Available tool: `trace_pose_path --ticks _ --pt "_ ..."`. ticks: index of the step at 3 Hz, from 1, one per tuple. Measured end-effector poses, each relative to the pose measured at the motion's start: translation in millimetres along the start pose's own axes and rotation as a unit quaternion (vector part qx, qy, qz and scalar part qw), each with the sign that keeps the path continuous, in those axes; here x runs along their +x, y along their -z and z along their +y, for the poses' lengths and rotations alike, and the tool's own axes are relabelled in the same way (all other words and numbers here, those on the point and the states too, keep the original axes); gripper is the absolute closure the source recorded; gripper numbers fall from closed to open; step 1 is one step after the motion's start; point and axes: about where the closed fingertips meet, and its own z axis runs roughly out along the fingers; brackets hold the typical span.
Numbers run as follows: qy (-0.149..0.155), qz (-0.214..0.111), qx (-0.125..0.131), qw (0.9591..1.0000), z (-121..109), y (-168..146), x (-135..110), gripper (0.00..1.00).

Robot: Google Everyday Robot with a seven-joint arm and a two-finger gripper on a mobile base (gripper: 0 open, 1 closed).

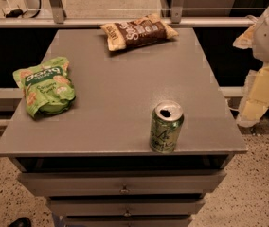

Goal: Pick green can

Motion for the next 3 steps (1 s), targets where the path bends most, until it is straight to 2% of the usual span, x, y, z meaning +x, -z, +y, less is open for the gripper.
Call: trace_pose_path --ticks 1,2,3 --pt "0.000 -0.001 0.001 1.0000 0 0 0 0.00" --pt "-0.012 -0.027 -0.004 0.9996 6 -13 -3 0.00" --pt "-0.034 -0.105 -0.024 0.9936 21 -46 -13 0.00"
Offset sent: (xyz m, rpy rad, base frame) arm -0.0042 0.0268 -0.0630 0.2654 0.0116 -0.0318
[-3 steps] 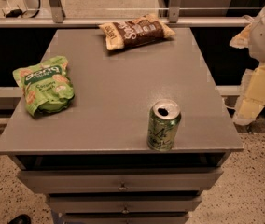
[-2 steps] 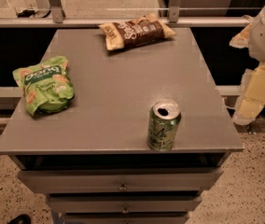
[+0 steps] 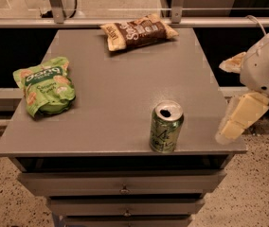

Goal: Pick green can

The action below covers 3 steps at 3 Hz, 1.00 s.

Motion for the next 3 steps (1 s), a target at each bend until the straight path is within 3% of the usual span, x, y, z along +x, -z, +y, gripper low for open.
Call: trace_pose_path --ticks 1,2,3 --pt "-0.013 -0.082 -0.026 0.9962 17 -20 -13 0.00" --pt "-0.025 -0.170 -0.051 0.9839 29 -31 -32 0.00" --pt "-0.037 -0.245 -0.071 0.9661 40 -39 -54 0.00"
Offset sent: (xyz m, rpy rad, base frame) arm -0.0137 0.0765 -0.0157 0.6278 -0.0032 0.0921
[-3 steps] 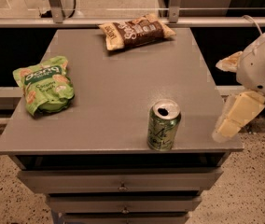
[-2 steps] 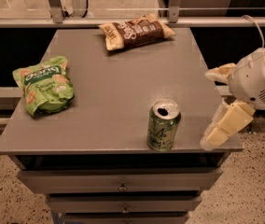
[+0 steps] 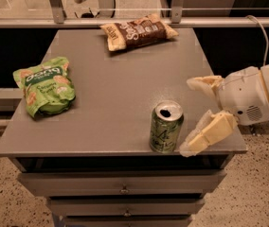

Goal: Pick green can

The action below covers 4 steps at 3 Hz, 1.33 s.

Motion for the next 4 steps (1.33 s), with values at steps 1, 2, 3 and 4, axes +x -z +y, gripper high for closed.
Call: trace_pose_path --ticks 1,2,3,4 --pt "-0.013 -0.057 -0.016 0.9981 11 -21 -4 0.00" --pt "-0.021 -0.094 -0.024 0.9951 18 -40 2 0.00" --pt "-0.029 -0.120 -0.023 0.9921 21 -50 8 0.16" --pt "-0.038 -0.146 -0.011 0.9885 18 -54 11 0.48"
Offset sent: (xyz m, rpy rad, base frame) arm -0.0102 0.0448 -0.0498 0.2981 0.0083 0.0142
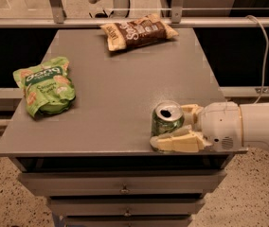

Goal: Pick green can

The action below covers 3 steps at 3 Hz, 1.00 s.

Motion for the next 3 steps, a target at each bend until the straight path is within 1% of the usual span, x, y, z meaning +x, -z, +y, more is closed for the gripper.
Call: trace_pose_path --ticks 1,2,3 --pt "-0.001 -0.010 0.009 0.9999 -4 1 0 0.71" --pt "0.020 -0.020 0.037 0.9989 -28 17 -10 0.94" --pt "0.084 -0.029 0.100 0.9910 -80 62 -49 1.00"
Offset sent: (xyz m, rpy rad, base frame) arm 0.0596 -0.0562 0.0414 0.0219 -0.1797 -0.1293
